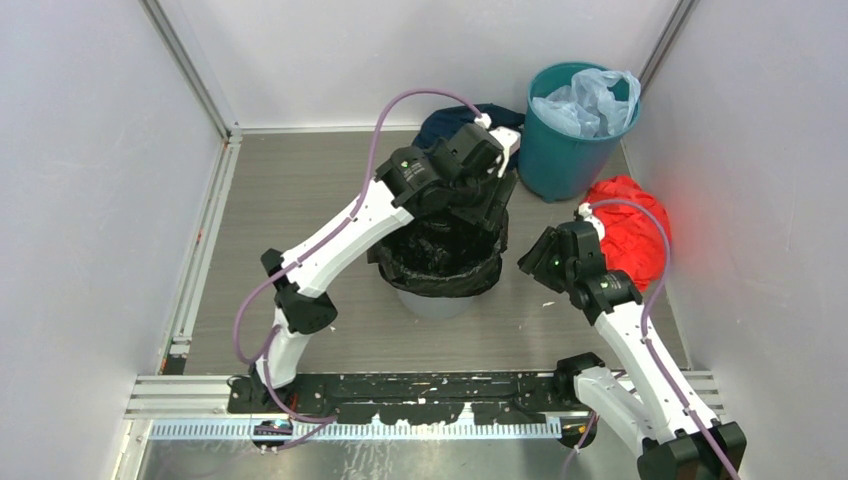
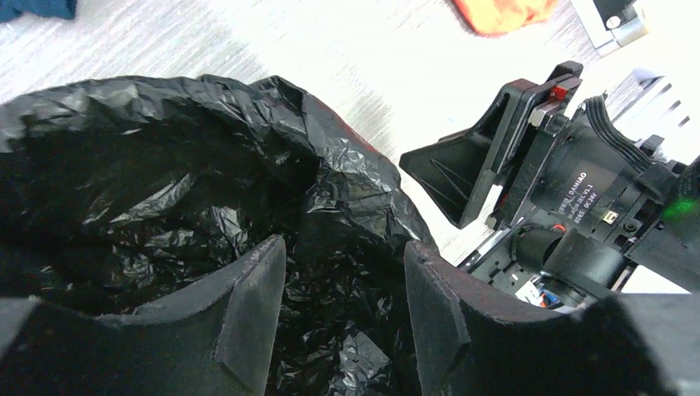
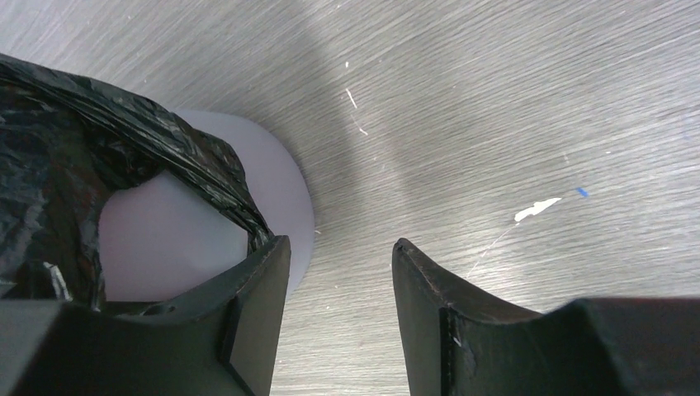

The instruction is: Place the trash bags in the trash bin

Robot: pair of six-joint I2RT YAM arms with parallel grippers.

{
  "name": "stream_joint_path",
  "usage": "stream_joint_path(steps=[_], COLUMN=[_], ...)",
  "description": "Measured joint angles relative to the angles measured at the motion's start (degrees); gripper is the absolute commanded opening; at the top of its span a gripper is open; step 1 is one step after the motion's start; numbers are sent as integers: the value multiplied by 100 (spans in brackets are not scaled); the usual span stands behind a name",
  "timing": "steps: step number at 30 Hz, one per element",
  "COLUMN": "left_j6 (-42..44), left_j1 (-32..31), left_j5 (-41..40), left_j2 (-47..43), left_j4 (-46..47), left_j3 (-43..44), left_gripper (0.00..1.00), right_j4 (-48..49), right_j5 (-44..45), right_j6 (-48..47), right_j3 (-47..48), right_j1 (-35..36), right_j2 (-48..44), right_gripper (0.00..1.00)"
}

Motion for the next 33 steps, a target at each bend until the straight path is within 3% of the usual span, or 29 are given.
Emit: stream_joint_path(steps=[10,33], left_j6=[2,7], left_j1=[-175,-584], left_j5=[-221,-494], left_j2=[210,-37], left_j4=[-216,-304], left_j3=[11,2], left_gripper=[56,57], right_j4=[520,1117], right_j5=[-612,-1010], right_j6=[33,203], right_j3=[-398,-481], right_j1=[-44,-59], right_j2=[299,522], right_gripper=[53,46])
